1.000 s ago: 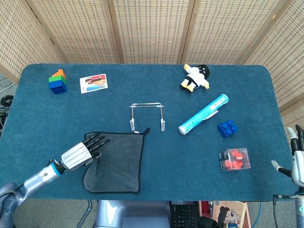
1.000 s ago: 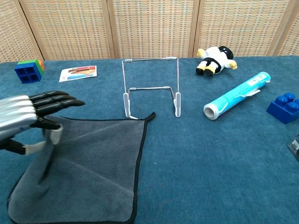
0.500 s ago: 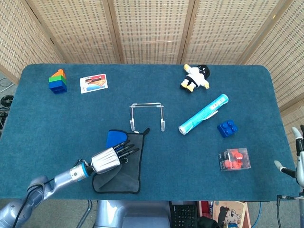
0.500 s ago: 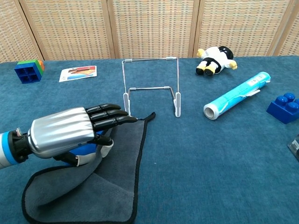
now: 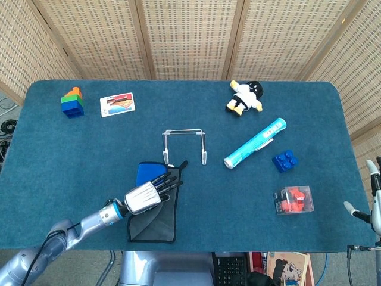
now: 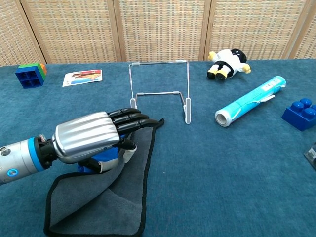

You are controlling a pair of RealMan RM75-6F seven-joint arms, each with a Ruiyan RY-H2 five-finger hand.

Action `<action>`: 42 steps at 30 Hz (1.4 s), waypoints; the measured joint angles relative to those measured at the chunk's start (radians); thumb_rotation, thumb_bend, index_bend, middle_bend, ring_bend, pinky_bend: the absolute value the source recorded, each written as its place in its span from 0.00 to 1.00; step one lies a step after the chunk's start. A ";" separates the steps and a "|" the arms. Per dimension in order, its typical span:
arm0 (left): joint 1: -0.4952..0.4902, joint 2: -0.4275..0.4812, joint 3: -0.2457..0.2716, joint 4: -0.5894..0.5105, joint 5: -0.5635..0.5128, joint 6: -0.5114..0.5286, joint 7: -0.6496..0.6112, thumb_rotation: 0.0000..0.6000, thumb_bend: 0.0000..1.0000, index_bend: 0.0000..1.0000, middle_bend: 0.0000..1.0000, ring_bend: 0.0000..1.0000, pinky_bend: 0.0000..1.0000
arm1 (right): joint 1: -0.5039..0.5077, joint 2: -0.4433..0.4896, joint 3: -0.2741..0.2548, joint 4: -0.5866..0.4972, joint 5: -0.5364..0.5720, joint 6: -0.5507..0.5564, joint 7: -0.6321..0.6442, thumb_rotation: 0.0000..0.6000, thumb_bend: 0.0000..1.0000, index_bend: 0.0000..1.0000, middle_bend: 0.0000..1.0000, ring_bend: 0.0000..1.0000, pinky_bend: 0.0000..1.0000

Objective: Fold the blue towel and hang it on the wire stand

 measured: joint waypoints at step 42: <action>-0.003 0.179 -0.106 -0.322 -0.051 0.143 -0.005 1.00 0.29 0.09 0.00 0.00 0.04 | -0.011 0.007 -0.007 -0.005 -0.023 0.020 0.011 1.00 0.00 0.00 0.00 0.00 0.00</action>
